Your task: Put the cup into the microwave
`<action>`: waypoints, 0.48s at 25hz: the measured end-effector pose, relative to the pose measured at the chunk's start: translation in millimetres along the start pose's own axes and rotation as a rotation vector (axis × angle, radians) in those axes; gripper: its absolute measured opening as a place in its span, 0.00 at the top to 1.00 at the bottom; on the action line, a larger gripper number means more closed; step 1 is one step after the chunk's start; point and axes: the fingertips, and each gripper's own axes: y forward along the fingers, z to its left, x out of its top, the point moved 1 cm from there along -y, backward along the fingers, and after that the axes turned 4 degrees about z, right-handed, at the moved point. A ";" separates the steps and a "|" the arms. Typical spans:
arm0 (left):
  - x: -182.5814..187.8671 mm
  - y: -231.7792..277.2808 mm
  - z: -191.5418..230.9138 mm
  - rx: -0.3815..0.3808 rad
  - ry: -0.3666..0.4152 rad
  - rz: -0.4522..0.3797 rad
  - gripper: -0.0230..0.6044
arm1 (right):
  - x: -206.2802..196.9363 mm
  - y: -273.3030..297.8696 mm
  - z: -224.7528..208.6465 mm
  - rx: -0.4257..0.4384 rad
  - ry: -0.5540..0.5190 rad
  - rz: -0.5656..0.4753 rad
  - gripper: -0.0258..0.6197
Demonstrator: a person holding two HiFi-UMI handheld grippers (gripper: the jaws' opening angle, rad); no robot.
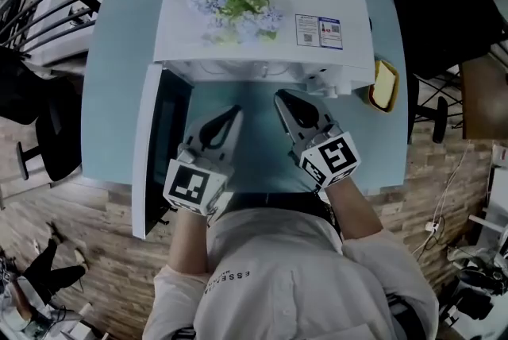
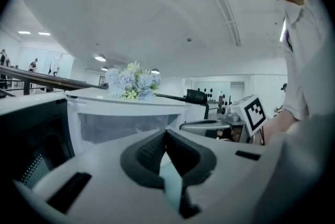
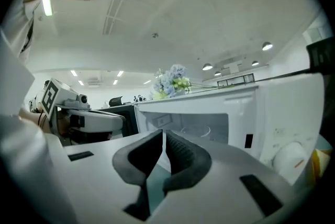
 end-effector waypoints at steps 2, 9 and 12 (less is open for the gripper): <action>5.3 -6.6 -0.4 0.008 0.048 -0.012 0.96 | 13.4 -9.6 5.5 0.000 -0.004 -0.026 0.93; 26.9 -27.0 -6.8 0.036 0.079 -0.042 0.96 | 42.9 -39.3 23.2 -0.007 -0.041 -0.070 0.93; 29.6 -32.8 -5.0 0.051 0.078 -0.045 0.96 | 47.9 -44.3 27.3 -0.016 -0.059 -0.083 0.94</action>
